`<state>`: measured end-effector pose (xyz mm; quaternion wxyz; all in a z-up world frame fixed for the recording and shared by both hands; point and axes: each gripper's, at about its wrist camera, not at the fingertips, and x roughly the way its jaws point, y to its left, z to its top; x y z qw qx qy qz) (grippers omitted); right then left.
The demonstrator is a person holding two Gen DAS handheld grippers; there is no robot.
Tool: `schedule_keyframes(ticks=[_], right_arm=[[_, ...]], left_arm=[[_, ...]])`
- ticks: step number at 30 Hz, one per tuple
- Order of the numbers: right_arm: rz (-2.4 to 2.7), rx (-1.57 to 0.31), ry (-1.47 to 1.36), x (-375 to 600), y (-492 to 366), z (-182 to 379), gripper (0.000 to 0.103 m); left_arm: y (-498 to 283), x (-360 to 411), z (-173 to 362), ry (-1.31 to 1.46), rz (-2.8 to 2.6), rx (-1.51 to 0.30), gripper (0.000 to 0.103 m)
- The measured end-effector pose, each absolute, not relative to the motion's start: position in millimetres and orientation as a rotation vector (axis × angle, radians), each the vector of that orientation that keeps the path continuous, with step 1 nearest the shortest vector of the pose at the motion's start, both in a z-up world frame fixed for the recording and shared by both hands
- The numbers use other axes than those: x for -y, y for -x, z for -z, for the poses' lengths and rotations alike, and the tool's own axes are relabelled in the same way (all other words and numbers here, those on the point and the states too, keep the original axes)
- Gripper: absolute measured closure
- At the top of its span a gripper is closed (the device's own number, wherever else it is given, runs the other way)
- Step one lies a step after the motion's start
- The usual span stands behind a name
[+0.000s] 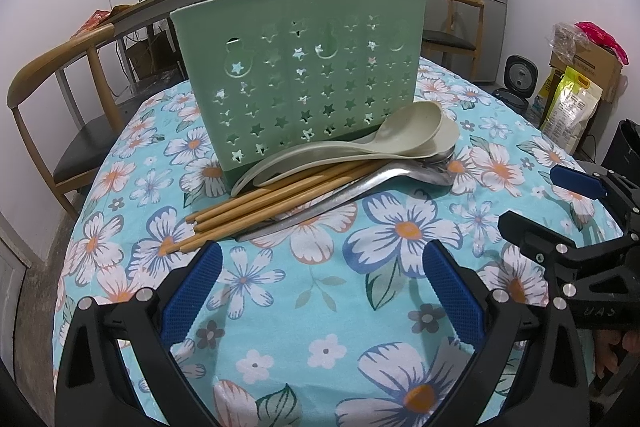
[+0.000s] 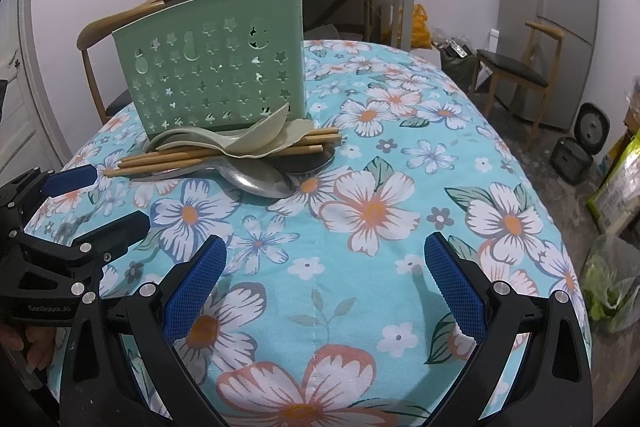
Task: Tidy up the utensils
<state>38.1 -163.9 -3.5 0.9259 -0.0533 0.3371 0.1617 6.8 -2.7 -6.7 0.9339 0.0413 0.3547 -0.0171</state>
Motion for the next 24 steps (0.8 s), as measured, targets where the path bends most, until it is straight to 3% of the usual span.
schedule_keyframes(ticks=[24], right_arm=[[-0.331, -0.693, 0.113, 162.5, -38.3, 2.9, 0.008]], left_arm=[[-7.3, 1.0, 6.7, -0.081, 0.033, -0.732, 0.005]])
